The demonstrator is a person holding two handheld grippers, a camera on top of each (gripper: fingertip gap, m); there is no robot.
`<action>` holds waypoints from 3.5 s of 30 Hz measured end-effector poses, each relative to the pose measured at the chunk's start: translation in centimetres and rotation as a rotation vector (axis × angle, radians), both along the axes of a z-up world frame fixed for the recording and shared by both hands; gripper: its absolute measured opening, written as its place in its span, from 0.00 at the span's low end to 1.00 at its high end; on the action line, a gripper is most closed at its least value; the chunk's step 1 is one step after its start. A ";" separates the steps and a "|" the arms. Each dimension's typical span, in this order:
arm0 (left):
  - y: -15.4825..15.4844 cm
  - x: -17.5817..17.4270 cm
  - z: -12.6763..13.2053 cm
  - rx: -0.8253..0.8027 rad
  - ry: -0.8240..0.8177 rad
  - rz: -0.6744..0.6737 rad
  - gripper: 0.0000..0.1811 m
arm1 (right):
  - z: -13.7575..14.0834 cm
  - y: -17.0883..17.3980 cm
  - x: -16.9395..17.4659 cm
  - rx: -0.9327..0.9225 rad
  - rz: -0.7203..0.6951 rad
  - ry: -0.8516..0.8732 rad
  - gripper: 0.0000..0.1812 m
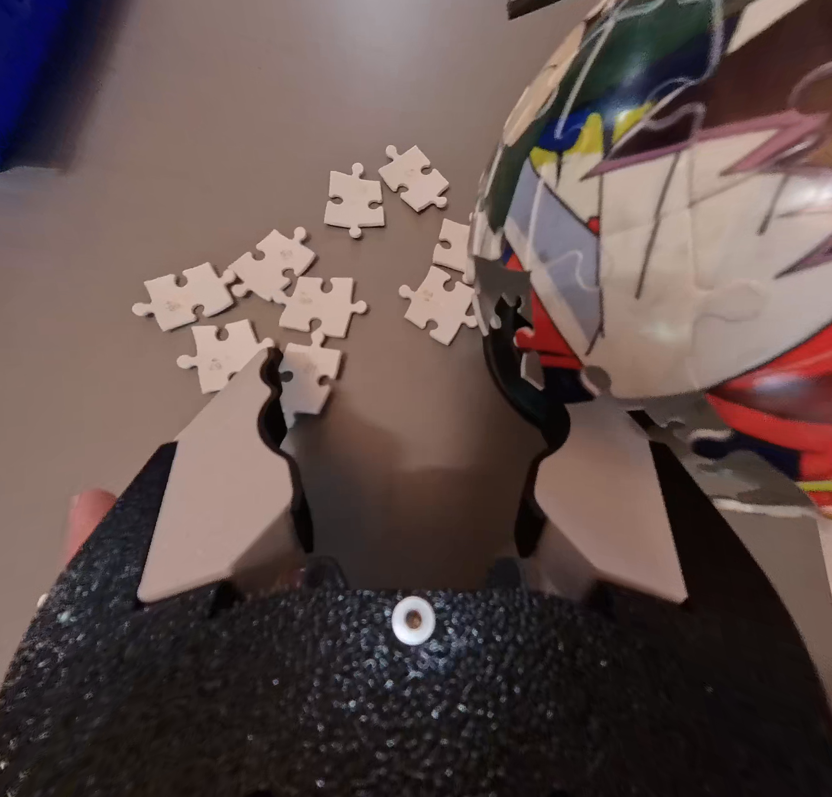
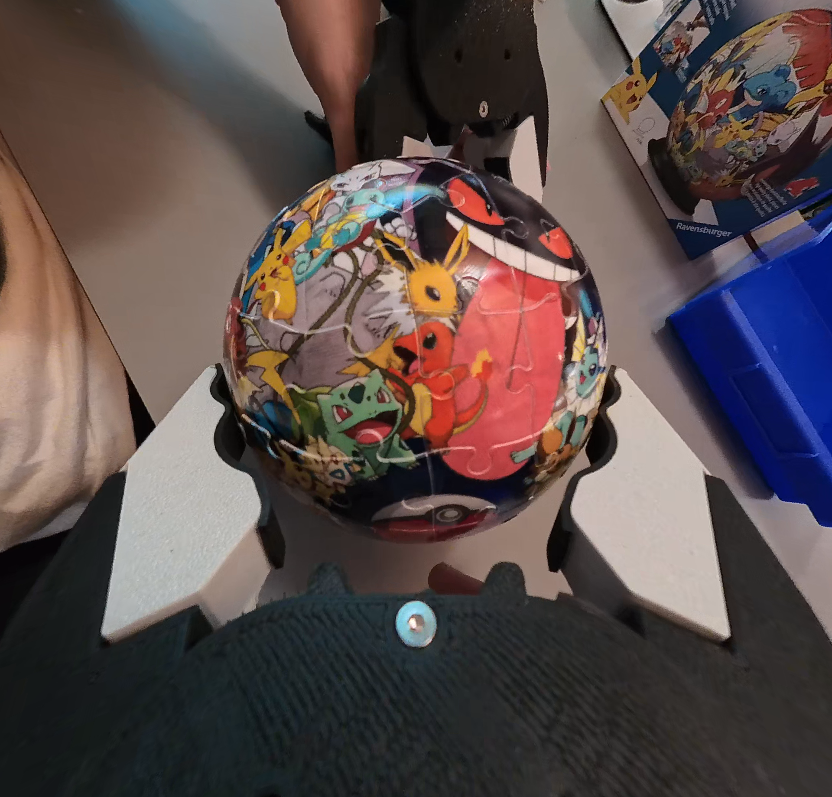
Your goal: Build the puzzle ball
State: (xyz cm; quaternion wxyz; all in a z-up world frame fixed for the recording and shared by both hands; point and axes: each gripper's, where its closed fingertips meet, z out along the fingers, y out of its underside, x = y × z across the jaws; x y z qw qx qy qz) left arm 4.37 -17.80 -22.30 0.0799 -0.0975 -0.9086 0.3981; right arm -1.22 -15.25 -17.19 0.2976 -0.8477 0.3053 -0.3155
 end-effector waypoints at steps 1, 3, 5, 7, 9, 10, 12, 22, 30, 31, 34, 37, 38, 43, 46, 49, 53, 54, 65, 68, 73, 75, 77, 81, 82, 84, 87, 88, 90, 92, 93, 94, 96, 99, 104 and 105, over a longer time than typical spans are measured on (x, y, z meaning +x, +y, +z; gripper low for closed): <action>0.0 0.2 0.0 0.004 -0.001 0.012 0.65 | 0.1 0.0 0.1 0.006 -0.002 -0.009 0.85; 0.2 0.3 -0.2 0.019 0.010 0.034 0.64 | 0.3 0.1 0.4 0.023 -0.004 -0.038 0.85; 0.3 0.4 -0.2 0.021 0.011 0.047 0.64 | 0.4 0.3 0.5 0.037 -0.010 -0.063 0.85; 0.4 0.4 -0.2 0.031 0.007 0.061 0.63 | 0.4 0.4 0.7 0.023 -0.004 -0.080 0.85; 0.3 0.3 -0.1 0.023 0.006 0.054 0.63 | 0.4 0.5 0.7 0.004 0.006 -0.093 0.86; 0.2 0.2 -0.1 0.008 0.009 0.042 0.63 | 0.4 0.4 0.6 0.001 0.007 -0.093 0.86; 0.3 0.4 -0.1 0.009 0.018 0.031 0.63 | 0.4 0.4 0.6 -0.004 0.003 -0.087 0.86; -0.2 1.5 1.6 -0.094 0.037 0.048 0.60 | 0.4 0.3 0.5 0.002 0.005 -0.106 0.85; -0.4 1.2 0.8 -0.062 -0.048 0.045 0.63 | 0.6 0.5 0.6 0.021 0.003 -0.117 0.85; -0.3 1.2 0.7 -0.058 -0.046 0.047 0.63 | 0.6 0.5 0.6 0.023 0.003 -0.118 0.85; 0.0 1.4 0.5 -0.036 -0.042 0.057 0.63 | 0.6 0.6 0.6 0.035 -0.001 -0.120 0.85; 0.0 1.6 0.4 -0.037 -0.046 0.069 0.65 | 0.7 0.6 0.7 0.039 -0.001 -0.124 0.85; 0.1 1.5 0.4 -0.038 -0.049 0.070 0.64 | 0.7 0.7 0.7 0.037 -0.001 -0.125 0.85; 0.1 1.3 0.6 -0.054 -0.061 0.053 0.63 | 0.7 0.7 0.7 0.034 -0.004 -0.127 0.85; 0.1 1.5 0.5 -0.037 -0.029 0.068 0.64 | 0.7 0.7 0.6 0.043 -0.005 -0.131 0.84; 0.2 1.5 0.7 -0.037 0.048 0.079 0.60 | 0.6 0.8 0.6 0.041 -0.001 -0.132 0.84; 0.7 0.9 0.5 -0.025 0.017 0.014 0.61 | 0.7 0.8 0.5 0.047 0.005 -0.135 0.84; 0.8 0.8 0.3 -0.019 0.007 0.005 0.62 | 0.7 0.8 0.6 0.048 0.007 -0.136 0.84; 1.3 0.8 0.3 -0.005 -0.038 0.005 0.59 | 0.7 1.0 0.8 0.053 0.013 -0.137 0.84; 1.3 0.0 0.7 -0.055 -0.059 -0.054 0.52 | 0.7 1.0 0.8 0.052 0.013 -0.135 0.84; 1.5 1.1 0.4 -0.023 0.018 -0.019 0.59 | 0.8 1.0 0.6 0.050 0.013 -0.138 0.82; 1.6 1.3 0.7 -0.035 0.047 -0.004 0.58 | 0.8 1.0 0.6 0.053 0.010 -0.140 0.81; 1.6 1.3 1.1 -0.041 0.075 0.000 0.58 | 0.8 1.0 0.7 0.055 0.008 -0.140 0.81; 1.8 1.0 1.1 -0.024 0.054 -0.012 0.58 | 0.8 1.2 0.8 0.054 0.007 -0.137 0.82; 1.9 1.0 0.8 -0.010 0.028 -0.023 0.58 | 0.8 1.2 0.8 0.053 0.007 -0.136 0.81; 2.0 0.9 0.4 -0.002 -0.006 -0.028 0.58 | 0.9 1.4 0.9 0.052 0.008 -0.139 0.81; 2.0 0.9 0.4 0.002 -0.026 -0.026 0.59 | 0.9 1.4 0.9 0.058 0.008 -0.140 0.81; 2.0 0.8 0.5 -0.004 -0.033 -0.035 0.58 | 0.9 1.5 0.9 0.061 0.008 -0.142 0.81; 1.9 0.8 0.6 -0.022 -0.056 -0.040 0.60 | 1.0 1.5 1.0 0.064 0.007 -0.147 0.82; 1.8 0.9 0.7 -0.026 -0.057 -0.036 0.60 | 1.0 1.6 1.1 0.067 0.006 -0.151 0.82; 1.8 0.8 0.8 -0.023 -0.033 -0.027 0.59 | 1.0 1.6 1.1 0.066 0.007 -0.151 0.82; 1.7 0.4 0.9 -0.025 0.007 -0.029 0.58 | 1.0 1.6 1.1 0.066 0.007 -0.149 0.82; 1.8 0.3 0.6 -0.010 0.024 -0.035 0.58 | 1.0 1.6 1.1 0.065 0.008 -0.148 0.82; 1.8 0.7 0.1 -0.003 -0.005 -0.026 0.62 | 1.0 1.6 1.1 0.065 0.007 -0.147 0.82; 2.0 0.6 0.2 -0.019 -0.039 -0.044 0.61 | 1.0 1.8 1.1 0.077 0.010 -0.156 0.82; 2.0 0.5 0.3 -0.023 -0.053 -0.051 0.60 | 1.0 1.8 1.1 0.080 0.011 -0.158 0.82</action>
